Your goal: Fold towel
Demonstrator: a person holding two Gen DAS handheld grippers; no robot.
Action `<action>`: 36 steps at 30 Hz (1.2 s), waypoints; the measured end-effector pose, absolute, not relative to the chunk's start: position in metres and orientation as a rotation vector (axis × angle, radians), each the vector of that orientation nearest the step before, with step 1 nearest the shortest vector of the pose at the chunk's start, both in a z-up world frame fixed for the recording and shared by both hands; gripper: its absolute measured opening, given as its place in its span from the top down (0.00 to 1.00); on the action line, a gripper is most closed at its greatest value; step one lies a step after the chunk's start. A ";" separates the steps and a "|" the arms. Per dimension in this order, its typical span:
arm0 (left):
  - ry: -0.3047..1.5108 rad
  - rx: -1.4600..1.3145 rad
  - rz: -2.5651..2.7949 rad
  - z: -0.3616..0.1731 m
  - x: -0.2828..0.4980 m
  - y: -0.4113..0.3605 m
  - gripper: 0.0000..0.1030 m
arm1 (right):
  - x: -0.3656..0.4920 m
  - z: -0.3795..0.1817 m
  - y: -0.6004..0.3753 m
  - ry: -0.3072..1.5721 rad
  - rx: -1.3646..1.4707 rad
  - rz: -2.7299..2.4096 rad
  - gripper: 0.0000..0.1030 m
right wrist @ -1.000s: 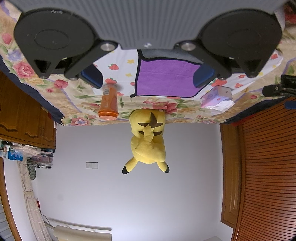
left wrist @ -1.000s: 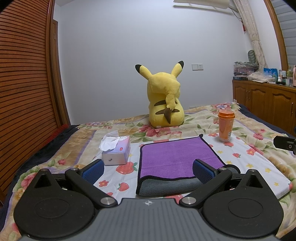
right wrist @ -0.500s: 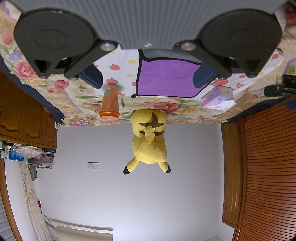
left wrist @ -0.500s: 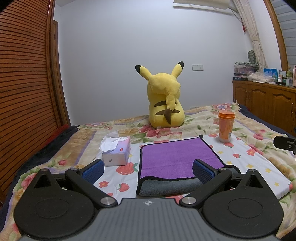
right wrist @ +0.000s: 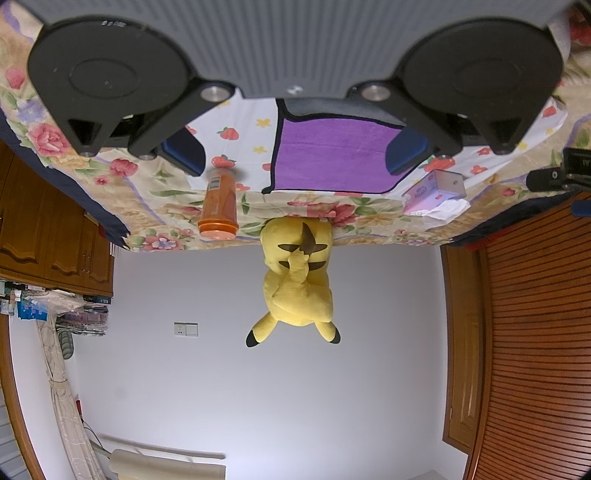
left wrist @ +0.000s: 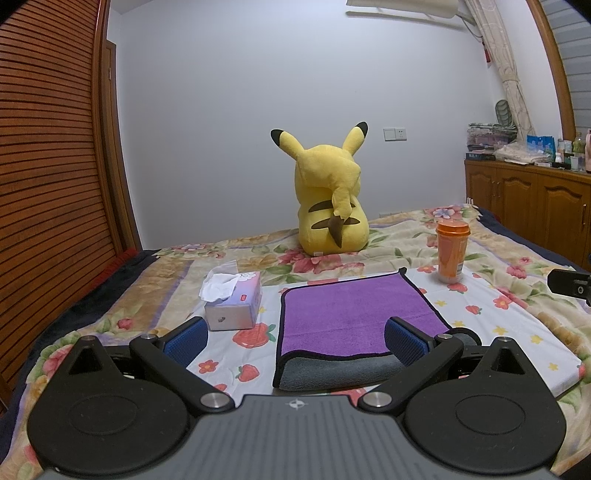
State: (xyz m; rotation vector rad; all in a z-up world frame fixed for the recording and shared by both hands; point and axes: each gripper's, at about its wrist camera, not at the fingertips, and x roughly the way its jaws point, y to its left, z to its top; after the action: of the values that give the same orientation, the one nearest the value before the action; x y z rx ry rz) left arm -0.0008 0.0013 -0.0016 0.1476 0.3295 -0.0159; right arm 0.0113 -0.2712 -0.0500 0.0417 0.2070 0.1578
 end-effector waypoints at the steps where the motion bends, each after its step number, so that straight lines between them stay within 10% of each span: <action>1: 0.329 0.148 -0.016 -0.002 -0.001 0.001 0.00 | 0.011 -0.050 -0.271 0.207 0.042 0.158 0.00; 36: 0.439 0.177 -0.034 -0.019 0.033 0.005 0.00 | 0.040 -0.062 -0.259 0.299 -0.002 0.181 0.00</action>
State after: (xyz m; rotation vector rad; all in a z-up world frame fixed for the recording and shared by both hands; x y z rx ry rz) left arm 0.0326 0.0047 -0.0189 0.1769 0.4388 -0.0344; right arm 0.0403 -0.2589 -0.0621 -0.0023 0.2991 0.1810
